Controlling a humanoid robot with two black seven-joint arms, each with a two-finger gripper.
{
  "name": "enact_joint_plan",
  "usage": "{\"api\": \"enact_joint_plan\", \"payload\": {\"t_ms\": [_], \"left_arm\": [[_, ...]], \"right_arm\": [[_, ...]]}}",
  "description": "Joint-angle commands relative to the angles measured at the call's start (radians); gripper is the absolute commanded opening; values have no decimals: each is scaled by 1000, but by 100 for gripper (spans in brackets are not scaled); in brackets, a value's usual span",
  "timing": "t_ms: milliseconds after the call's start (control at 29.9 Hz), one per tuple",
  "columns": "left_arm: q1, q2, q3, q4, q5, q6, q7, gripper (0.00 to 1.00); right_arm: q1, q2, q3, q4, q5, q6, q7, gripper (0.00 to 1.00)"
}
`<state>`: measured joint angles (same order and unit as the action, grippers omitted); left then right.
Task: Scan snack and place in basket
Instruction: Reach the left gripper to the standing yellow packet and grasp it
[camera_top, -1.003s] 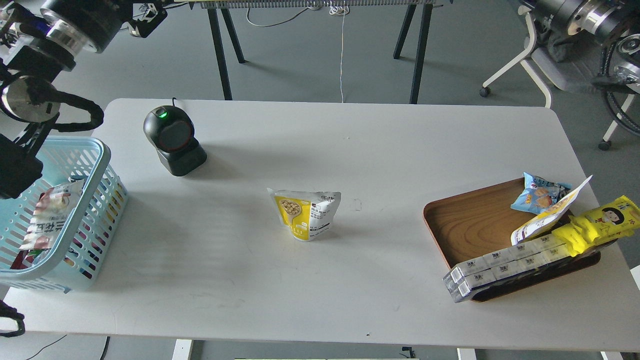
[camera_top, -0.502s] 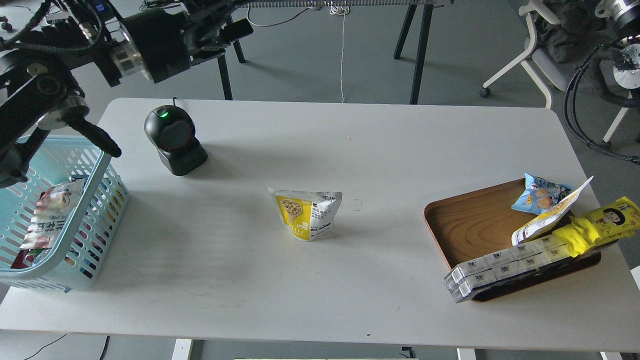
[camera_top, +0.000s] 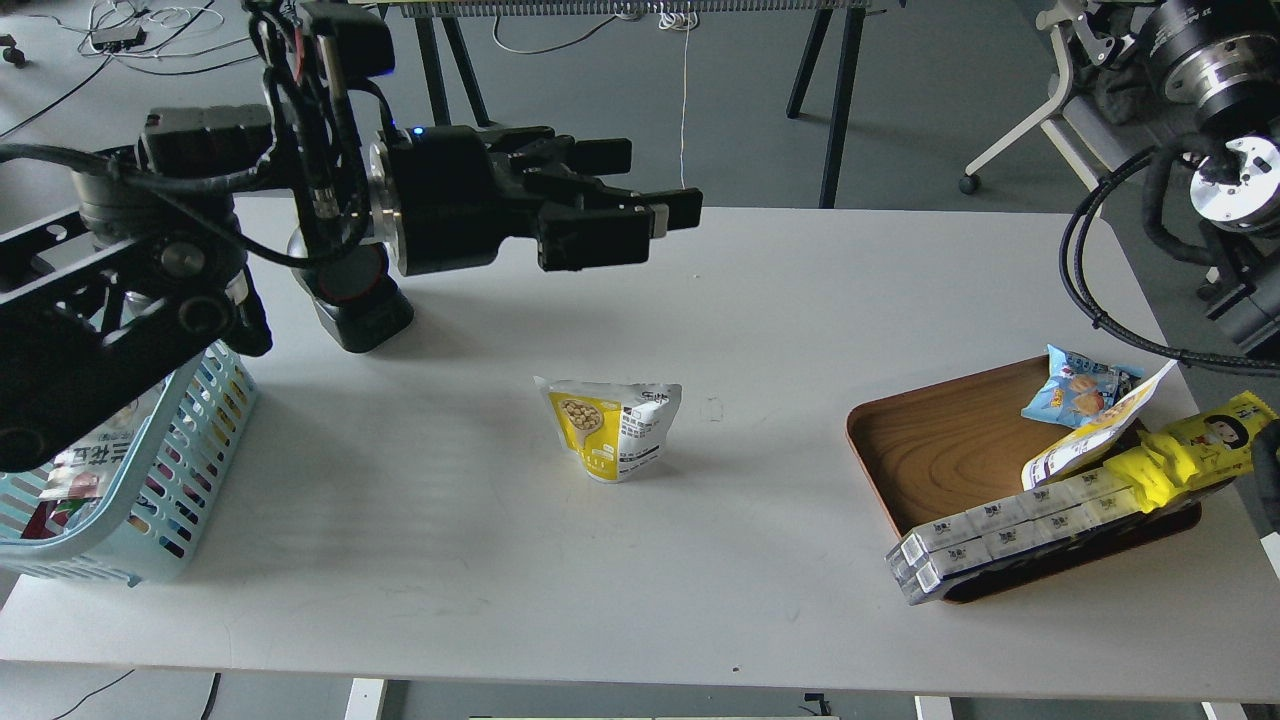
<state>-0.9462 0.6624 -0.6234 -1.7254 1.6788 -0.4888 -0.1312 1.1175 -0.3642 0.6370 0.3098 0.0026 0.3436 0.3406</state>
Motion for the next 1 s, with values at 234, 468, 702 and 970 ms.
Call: {"api": "enact_joint_plan", "payload": {"t_ms": [234,468,702,970], "left_arm": [[-48,-6,117,-34,293,0,21,100],[-40,-102,267,-16,503,0,12,99],[-40,-149,343,58,503,0,13,94],[-37,-106,359,70,503,0,13,85]], "right_arm": [[-94,8,104,3,111,127,-8,100],[-159,19,104,5,174,145,-9,100],[-160,123,161,0,175,145,-9,100],[-153,162,184,6,175,145,-9,100]]}}
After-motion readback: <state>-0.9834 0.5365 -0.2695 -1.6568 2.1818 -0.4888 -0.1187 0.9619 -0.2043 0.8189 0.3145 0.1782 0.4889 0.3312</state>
